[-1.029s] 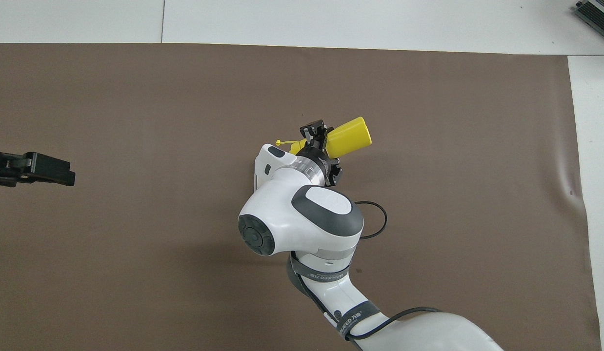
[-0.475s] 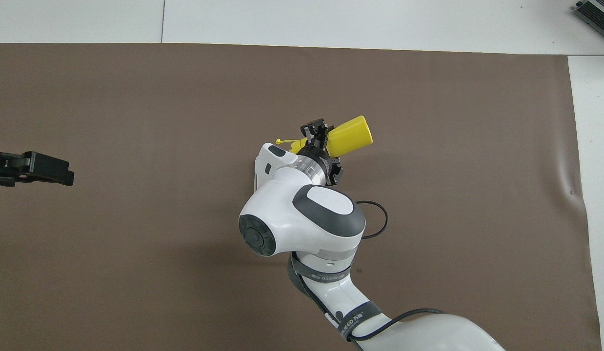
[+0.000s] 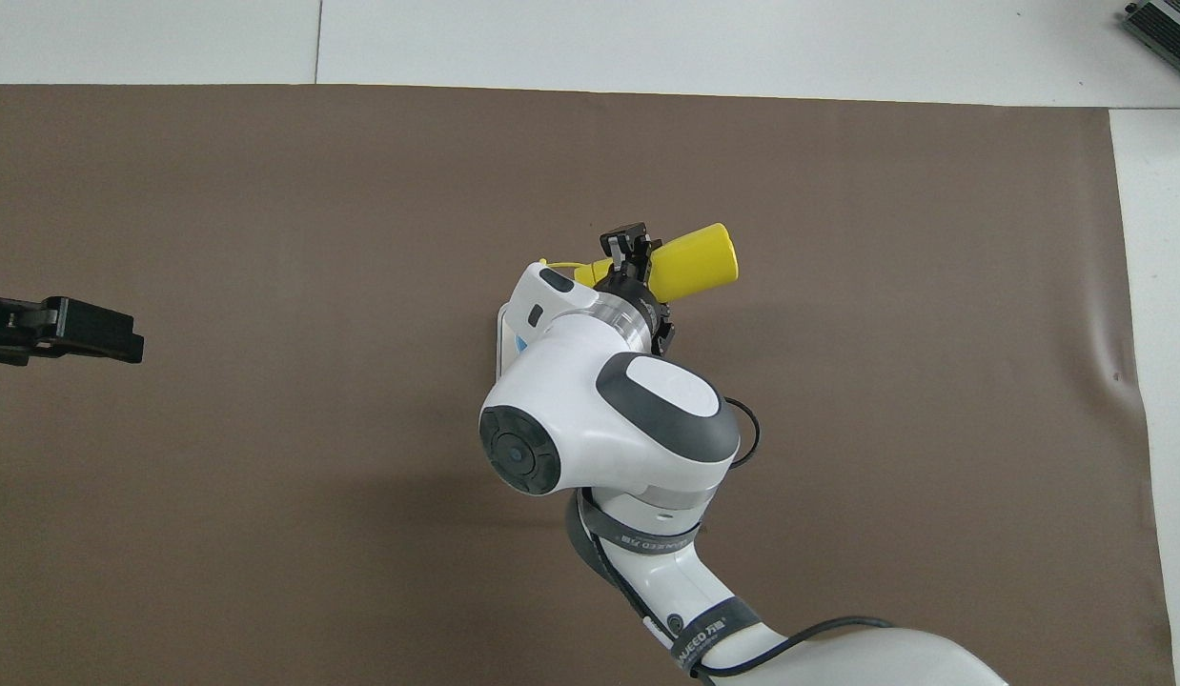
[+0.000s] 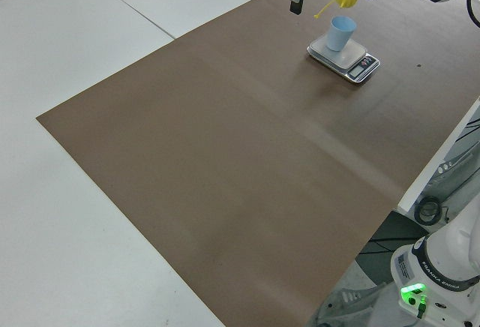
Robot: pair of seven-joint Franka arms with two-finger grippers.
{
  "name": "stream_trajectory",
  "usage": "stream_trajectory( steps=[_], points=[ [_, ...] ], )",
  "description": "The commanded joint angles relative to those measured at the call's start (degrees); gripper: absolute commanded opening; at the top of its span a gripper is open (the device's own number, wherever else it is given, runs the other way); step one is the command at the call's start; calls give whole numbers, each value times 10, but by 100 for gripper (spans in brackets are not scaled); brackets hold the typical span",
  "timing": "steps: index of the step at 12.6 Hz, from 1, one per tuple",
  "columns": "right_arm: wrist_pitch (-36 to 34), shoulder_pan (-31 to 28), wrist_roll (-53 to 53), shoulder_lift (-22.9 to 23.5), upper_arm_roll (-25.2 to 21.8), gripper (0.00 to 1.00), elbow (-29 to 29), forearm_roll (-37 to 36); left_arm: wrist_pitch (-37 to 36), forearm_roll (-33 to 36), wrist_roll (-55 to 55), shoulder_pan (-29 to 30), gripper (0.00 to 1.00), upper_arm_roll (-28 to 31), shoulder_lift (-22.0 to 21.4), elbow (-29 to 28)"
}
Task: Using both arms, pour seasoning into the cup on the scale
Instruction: 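Tilt the bottle nozzle down into the cup with the right gripper, then turn the bottle upright and carry it back to its spot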
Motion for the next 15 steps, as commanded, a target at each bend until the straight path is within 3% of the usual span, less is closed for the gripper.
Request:
stream_trajectory(
  steps=[1,5,12,15],
  points=[
    [28,-29,-1,-28,5,0,-18,32,0,-8,3,2,100,3,-14,-15],
    [53,-69,-4,-62,5,0,-41,133,0,-8,3,2,100,3,-14,-15],
    [183,-165,-13,-158,5,0,-169,330,0,-8,3,2,100,3,-14,-15],
    [210,-209,-133,-170,5,0,-183,484,0,-8,3,2,100,3,-14,-15]
  ],
)
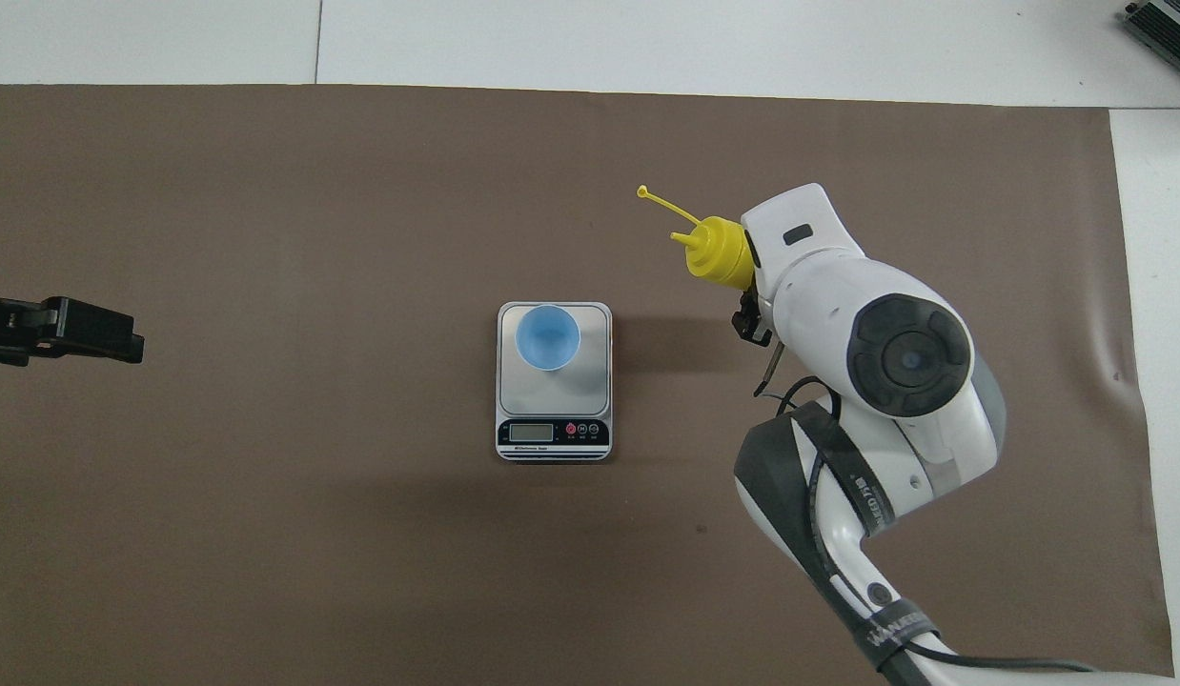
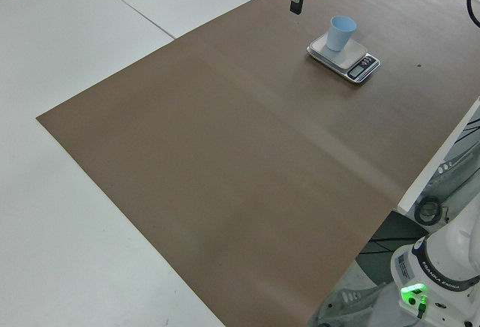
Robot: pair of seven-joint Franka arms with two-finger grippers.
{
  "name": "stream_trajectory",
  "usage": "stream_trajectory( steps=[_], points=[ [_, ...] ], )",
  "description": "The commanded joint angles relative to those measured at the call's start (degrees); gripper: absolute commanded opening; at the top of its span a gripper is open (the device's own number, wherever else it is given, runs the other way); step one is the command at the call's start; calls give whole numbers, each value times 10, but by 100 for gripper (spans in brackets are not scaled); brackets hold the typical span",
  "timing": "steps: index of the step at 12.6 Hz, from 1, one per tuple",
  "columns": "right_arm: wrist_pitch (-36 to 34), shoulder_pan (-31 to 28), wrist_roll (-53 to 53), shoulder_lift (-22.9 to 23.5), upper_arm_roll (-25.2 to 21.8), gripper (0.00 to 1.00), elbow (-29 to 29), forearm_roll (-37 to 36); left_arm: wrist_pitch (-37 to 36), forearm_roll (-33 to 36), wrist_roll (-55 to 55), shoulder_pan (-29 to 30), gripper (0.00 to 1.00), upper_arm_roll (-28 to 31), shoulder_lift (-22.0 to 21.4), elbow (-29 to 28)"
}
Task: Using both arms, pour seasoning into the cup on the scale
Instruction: 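Turn the bottle upright and carry it back to its spot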
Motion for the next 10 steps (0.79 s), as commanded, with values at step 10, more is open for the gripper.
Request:
stream_trajectory(
  steps=[10],
  points=[
    [19,-173,-660,-43,4,0,-114,733,0,-8,3,2,100,3,-14,-15]
  ],
)
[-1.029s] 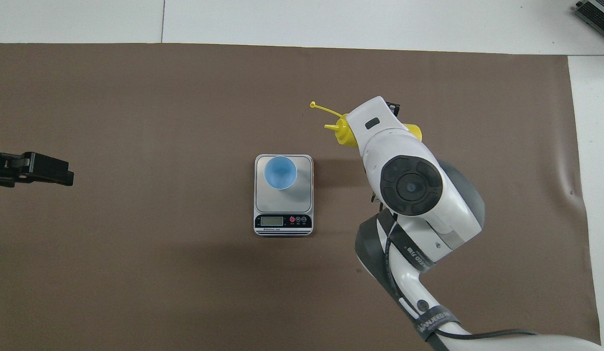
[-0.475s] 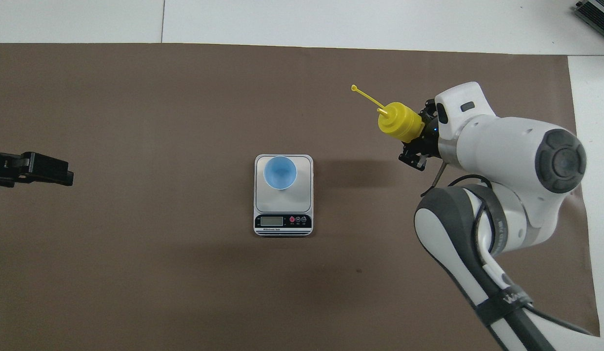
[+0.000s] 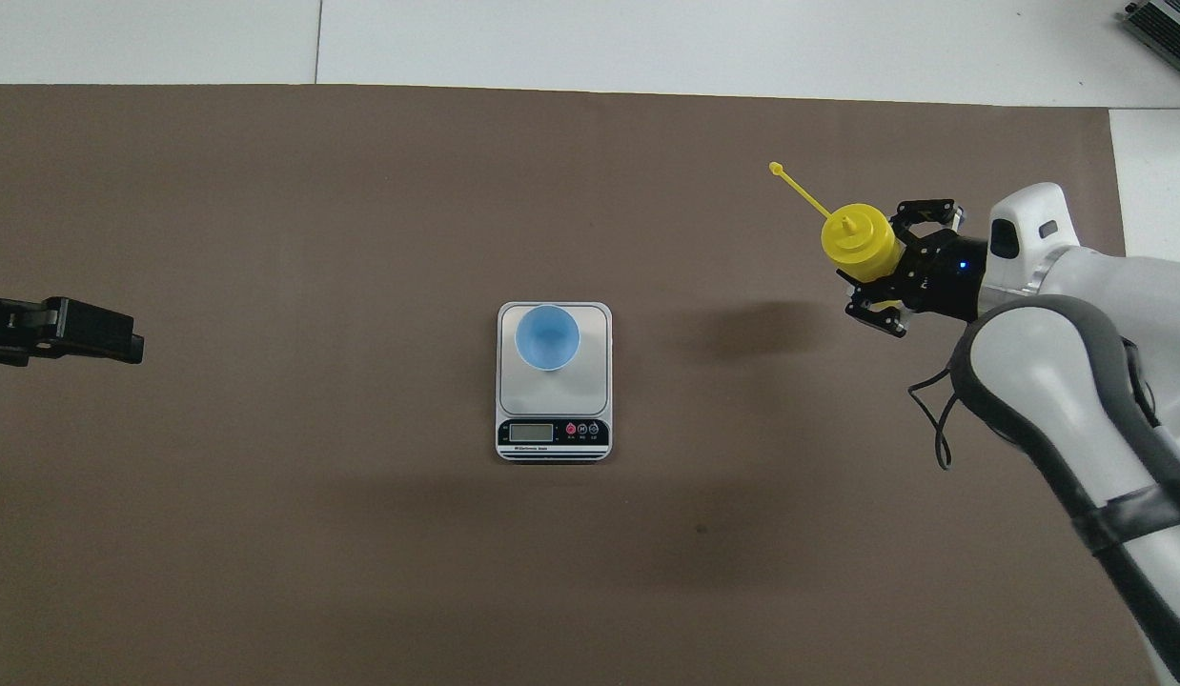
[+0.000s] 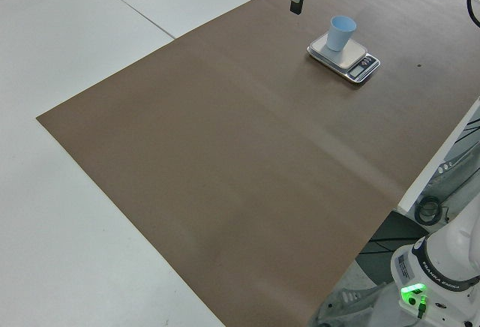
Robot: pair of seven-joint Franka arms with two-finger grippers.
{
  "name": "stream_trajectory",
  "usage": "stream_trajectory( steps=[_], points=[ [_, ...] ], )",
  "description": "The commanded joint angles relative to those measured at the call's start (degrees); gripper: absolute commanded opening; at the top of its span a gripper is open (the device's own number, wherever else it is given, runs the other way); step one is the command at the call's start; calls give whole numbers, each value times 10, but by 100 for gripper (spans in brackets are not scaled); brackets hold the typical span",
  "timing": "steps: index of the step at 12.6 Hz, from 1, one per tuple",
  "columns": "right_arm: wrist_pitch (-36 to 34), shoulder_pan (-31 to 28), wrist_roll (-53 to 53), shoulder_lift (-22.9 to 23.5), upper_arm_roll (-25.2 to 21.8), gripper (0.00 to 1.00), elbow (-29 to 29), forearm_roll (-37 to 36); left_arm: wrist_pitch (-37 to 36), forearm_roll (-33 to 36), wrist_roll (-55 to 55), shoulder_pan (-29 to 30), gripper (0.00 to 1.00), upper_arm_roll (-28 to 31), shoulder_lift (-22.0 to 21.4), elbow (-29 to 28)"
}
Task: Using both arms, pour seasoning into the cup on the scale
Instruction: 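Turn the bottle upright and carry it back to its spot, then lower the bottle onto the table and open the right gripper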
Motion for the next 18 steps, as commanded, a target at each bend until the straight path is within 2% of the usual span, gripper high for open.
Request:
stream_trajectory(
  steps=[1,4,8,11,14,15,16,18],
  points=[
    [12,-19,-116,-27,7,0,-58,168,0,-8,3,2,100,3,-14,-15],
    [12,-24,-221,-27,7,0,-92,343,1,-8,3,0,100,3,-14,-15],
    [4,-24,-323,-27,7,0,-133,501,-1,-8,3,2,100,3,-14,-15],
    [-2,-24,-370,-25,7,0,-147,549,-1,-8,3,2,100,3,-14,-15],
    [-4,-24,-386,-26,7,0,-153,557,-1,-8,2,2,100,3,-14,-15],
    [-4,-24,-386,-26,7,10,-153,557,1,-8,2,1,100,3,-14,-15],
    [-4,-24,-387,-26,7,99,-153,559,-1,-8,2,0,100,3,-14,-15],
    [-2,-24,-387,-26,7,100,-153,571,-2,-8,1,2,100,3,-14,-15]
  ],
)
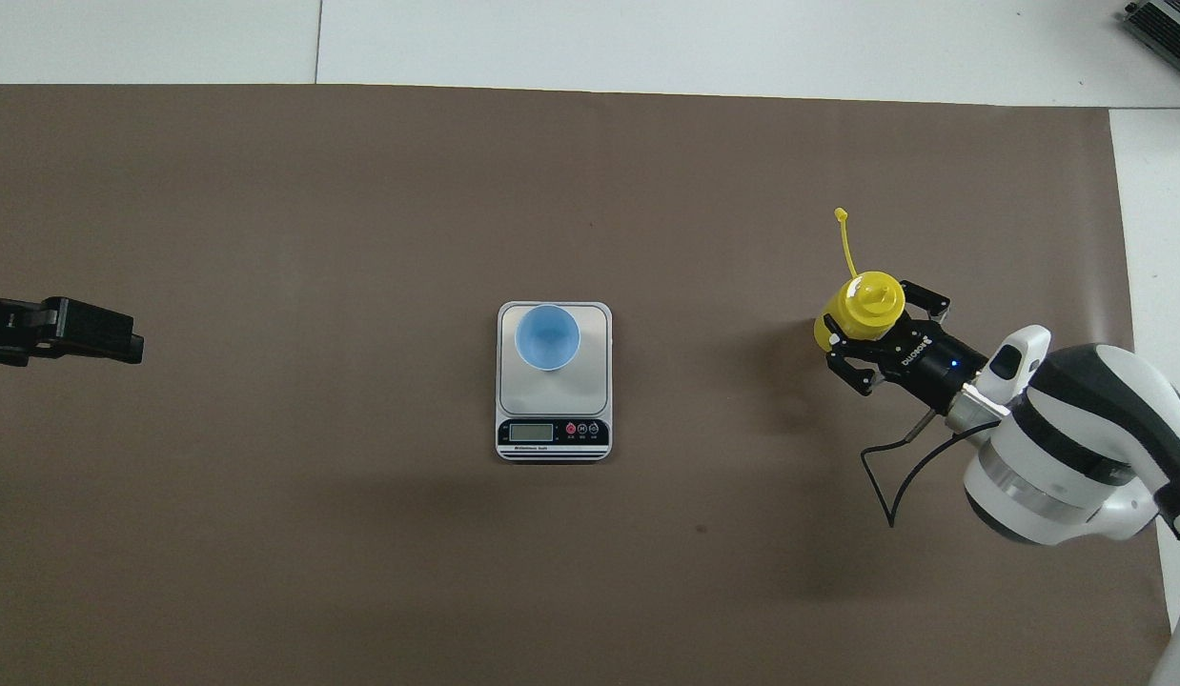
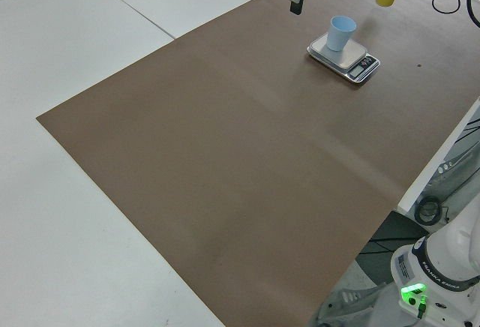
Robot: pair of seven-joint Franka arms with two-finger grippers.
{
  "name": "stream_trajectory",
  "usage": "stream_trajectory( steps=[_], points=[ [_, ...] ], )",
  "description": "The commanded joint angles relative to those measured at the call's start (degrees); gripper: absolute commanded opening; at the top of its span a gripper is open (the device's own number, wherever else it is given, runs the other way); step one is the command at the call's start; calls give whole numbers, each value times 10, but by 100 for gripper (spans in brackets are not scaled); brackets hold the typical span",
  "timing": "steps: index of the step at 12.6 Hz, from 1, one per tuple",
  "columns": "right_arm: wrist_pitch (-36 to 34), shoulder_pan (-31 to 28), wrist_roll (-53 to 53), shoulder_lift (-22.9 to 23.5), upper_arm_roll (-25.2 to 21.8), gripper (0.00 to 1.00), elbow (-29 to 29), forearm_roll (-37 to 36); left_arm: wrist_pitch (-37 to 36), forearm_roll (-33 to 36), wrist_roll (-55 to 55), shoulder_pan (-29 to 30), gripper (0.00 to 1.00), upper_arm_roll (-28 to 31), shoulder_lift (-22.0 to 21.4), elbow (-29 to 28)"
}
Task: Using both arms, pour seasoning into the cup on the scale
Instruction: 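Lower the bottle onto the table and open the right gripper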
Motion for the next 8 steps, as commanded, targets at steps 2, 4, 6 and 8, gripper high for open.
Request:
stream_trajectory(
  steps=[2,4,6,8],
  points=[
    [-3,-4,-19,-24,6,100,-18,27,0,-8,2,-2,100,2,-14,-15],
    [-3,-5,-19,-25,5,100,-19,28,0,-8,2,-2,100,2,-14,-15],
    [-3,-5,-19,-26,5,100,-25,27,-1,-8,2,0,100,2,-14,-15],
    [1,-5,-19,-32,5,100,-40,27,0,-8,2,1,100,2,-14,-15]
  ],
)
